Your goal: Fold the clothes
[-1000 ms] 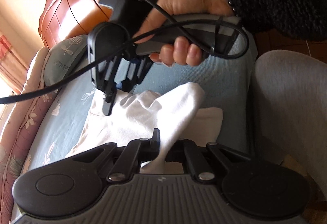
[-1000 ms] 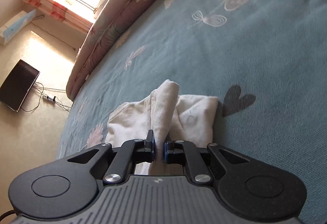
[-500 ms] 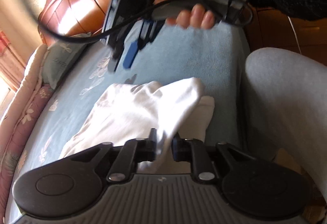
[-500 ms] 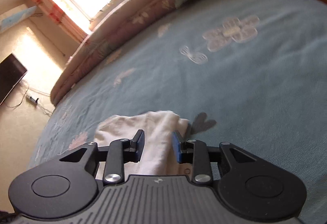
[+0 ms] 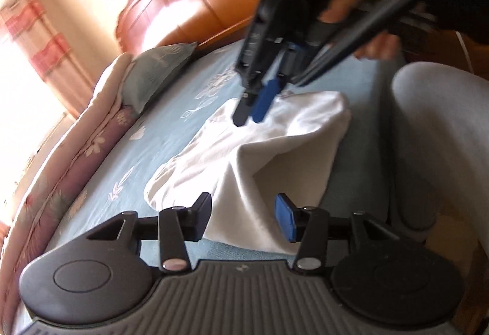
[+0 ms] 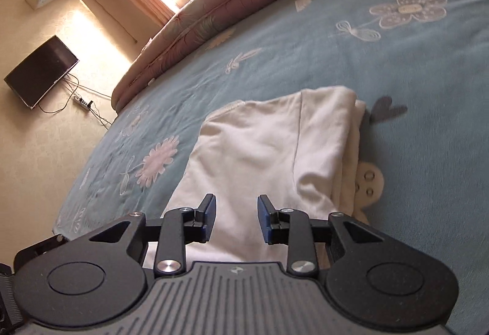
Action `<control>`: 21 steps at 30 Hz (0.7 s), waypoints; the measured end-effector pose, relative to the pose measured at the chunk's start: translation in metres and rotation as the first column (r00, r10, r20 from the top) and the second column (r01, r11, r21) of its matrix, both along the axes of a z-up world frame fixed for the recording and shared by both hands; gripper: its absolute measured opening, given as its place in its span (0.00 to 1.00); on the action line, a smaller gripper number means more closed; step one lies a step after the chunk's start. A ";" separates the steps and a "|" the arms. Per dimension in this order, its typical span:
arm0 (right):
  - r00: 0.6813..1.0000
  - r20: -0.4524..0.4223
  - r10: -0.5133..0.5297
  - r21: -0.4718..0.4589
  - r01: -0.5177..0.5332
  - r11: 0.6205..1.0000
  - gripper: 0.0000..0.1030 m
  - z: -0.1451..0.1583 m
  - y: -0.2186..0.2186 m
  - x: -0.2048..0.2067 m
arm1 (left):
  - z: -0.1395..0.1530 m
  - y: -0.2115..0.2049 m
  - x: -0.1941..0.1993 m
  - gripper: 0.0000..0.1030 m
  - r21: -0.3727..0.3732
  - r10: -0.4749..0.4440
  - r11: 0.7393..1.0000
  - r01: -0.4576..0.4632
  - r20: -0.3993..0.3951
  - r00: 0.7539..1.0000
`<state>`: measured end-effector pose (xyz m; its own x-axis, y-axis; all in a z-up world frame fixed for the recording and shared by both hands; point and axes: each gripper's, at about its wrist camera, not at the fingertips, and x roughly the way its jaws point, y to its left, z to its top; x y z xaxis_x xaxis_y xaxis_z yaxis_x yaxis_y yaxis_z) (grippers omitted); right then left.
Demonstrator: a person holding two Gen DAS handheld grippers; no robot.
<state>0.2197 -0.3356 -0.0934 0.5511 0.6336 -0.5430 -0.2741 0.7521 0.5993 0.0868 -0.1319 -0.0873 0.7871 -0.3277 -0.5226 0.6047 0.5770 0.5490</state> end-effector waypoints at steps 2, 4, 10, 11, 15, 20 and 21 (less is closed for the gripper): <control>1.000 0.005 0.006 -0.013 -0.006 1.000 0.34 -0.002 0.003 -0.002 | -0.004 -0.005 0.004 0.49 -0.009 0.014 1.000 -0.014 0.008 1.000; 1.000 0.009 0.012 -0.026 -0.012 1.000 0.34 -0.004 0.007 -0.004 | -0.008 -0.009 0.006 0.49 -0.014 0.034 0.999 -0.034 0.031 0.999; 0.999 0.023 0.030 -0.063 -0.029 0.998 0.35 -0.010 0.017 -0.010 | -0.021 0.005 0.014 0.49 0.023 0.160 0.986 -0.162 0.089 0.983; 0.999 0.028 0.033 -0.057 -0.032 0.998 0.34 -0.014 0.013 -0.011 | -0.025 0.013 0.014 0.49 0.030 0.183 0.982 -0.186 0.079 0.980; 0.999 0.010 0.034 -0.013 -0.034 0.999 0.20 -0.027 -0.005 -0.013 | -0.031 0.043 0.007 0.49 -0.009 0.215 0.977 -0.215 -0.020 0.976; 0.999 0.017 0.040 -0.065 -0.039 0.997 0.25 -0.017 -0.009 -0.021 | 0.002 0.055 0.001 0.47 -0.117 0.100 0.986 -0.118 -0.153 0.983; 0.998 0.041 0.057 -0.089 -0.053 0.995 0.28 -0.010 -0.006 -0.026 | 0.011 0.061 0.001 0.48 -0.155 0.071 0.983 -0.099 -0.181 0.981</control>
